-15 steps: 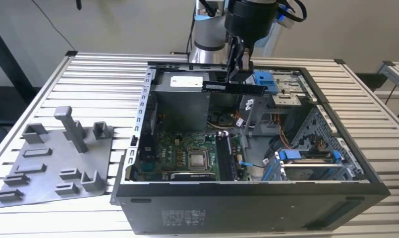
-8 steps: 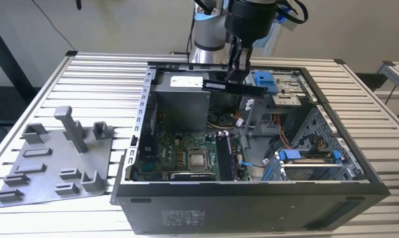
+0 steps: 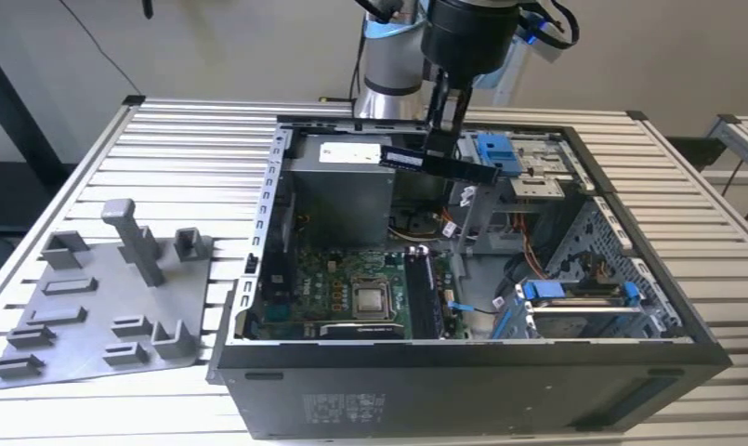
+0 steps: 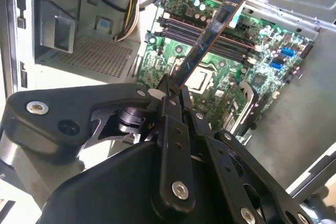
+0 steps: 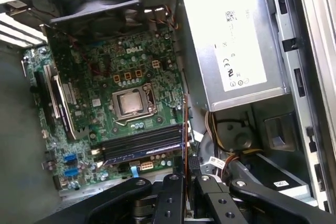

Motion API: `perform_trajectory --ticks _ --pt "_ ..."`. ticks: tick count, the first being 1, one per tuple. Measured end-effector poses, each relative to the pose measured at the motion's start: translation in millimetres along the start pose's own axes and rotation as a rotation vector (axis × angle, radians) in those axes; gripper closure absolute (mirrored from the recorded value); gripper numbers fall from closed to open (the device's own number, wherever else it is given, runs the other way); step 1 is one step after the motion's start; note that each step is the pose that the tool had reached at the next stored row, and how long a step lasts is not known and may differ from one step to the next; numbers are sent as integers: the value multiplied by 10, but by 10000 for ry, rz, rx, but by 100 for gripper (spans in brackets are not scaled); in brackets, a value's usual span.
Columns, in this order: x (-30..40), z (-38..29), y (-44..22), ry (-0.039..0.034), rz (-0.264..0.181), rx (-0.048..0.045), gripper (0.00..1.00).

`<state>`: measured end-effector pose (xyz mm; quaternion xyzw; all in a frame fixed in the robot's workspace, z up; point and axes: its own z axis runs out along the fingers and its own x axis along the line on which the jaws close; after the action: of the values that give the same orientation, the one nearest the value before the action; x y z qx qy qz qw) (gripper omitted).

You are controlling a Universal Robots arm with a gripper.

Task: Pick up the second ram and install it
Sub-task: 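Insert the second ram into the second slot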

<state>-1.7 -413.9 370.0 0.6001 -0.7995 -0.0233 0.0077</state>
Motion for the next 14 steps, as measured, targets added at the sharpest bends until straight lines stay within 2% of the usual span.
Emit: perform_trajectory --ticks 14 --pt "0 6 0 -85 1805 28 85"
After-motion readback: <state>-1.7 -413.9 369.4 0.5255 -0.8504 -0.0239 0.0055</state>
